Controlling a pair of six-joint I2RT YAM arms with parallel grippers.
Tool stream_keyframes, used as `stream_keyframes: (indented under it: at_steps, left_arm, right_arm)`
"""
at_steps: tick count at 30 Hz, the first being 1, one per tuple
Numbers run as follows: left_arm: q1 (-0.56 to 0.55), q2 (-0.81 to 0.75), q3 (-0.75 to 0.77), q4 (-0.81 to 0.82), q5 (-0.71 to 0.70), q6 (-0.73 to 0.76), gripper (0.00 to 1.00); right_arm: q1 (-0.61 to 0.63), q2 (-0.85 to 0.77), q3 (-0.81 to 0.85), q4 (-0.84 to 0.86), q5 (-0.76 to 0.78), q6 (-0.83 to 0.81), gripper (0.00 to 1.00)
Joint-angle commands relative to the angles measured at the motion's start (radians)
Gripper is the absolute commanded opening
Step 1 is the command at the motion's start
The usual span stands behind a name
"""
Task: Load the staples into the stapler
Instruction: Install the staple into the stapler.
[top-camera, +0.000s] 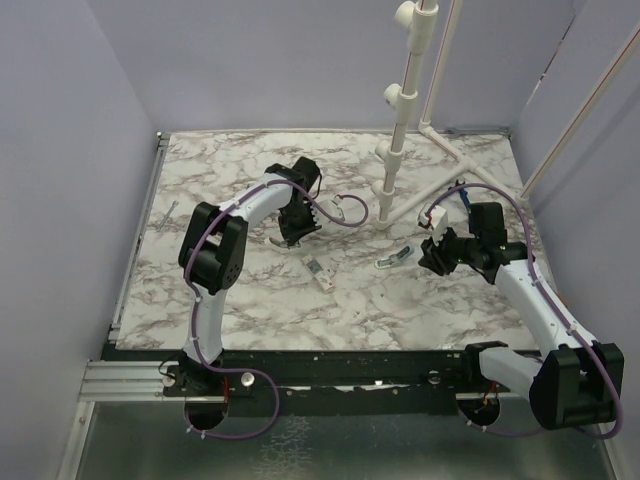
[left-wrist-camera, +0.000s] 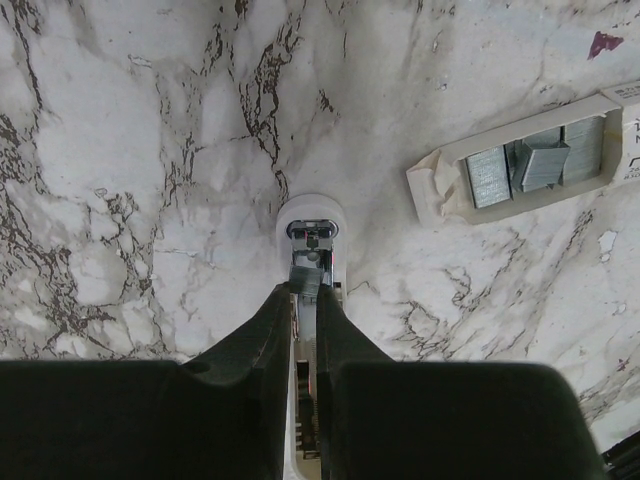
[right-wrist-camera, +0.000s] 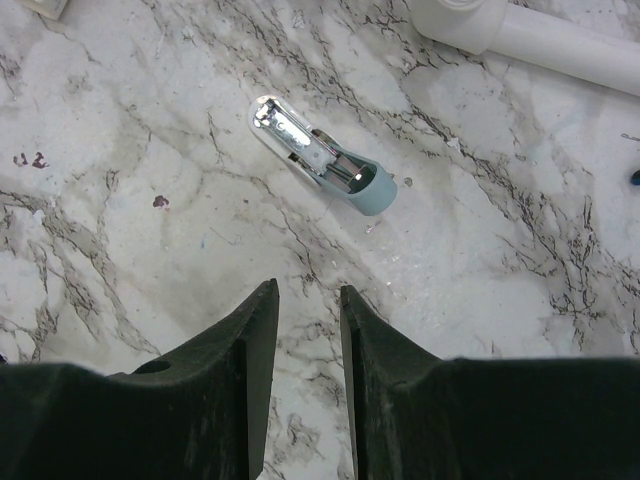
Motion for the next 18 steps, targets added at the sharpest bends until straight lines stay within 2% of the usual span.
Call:
stream_keyframes:
  at_steps: [1,18]
  left_arm:
    - [0.009,0.021,0.031,-0.020,0.025,-0.001,0.07]
    - [0.009,0.033,0.038,-0.024,0.020,0.002,0.07]
  right_arm:
    - [-0.006,0.003,0.011,-0.022,-0.024,-0.009,0.35]
    - [-0.005,0.006,0.011,-0.023,-0.023,-0.010,0.35]
